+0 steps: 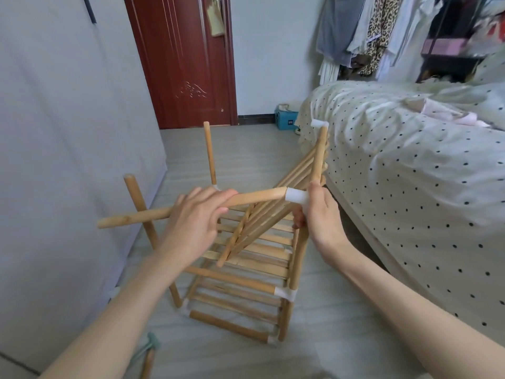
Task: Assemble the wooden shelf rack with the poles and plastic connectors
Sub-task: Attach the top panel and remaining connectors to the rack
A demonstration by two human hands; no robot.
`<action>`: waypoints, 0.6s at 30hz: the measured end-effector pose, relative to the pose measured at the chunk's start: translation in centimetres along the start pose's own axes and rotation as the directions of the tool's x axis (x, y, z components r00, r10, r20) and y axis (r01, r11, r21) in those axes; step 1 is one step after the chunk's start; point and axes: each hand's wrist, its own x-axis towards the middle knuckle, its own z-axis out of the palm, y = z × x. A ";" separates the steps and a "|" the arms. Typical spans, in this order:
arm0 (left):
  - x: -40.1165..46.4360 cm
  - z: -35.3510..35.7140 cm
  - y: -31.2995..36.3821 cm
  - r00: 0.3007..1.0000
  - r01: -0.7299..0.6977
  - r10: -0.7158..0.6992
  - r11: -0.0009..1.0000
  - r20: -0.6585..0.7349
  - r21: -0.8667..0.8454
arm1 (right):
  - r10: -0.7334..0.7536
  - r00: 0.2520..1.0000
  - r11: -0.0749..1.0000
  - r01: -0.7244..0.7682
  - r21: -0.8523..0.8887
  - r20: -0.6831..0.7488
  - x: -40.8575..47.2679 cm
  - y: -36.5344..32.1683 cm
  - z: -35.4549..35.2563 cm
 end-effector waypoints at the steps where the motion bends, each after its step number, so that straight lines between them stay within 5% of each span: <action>1: 0.1 0.1 0.2 1.000 -0.014 0.014 1.000 0.002 0.019 | -0.015 1.000 1.000 0.015 -0.001 -0.005 0.3 0.1 -0.3; 13: 2.5 1.7 4.2 0.977 -0.142 0.165 0.976 -0.137 0.168 | 0.037 0.999 0.989 -0.036 0.146 -0.006 2.4 0.7 -4.2; 18: 3.5 2.2 5.0 0.984 -0.146 0.156 0.983 -0.090 0.114 | 0.006 1.000 0.994 -0.004 0.105 -0.017 2.4 1.1 -4.6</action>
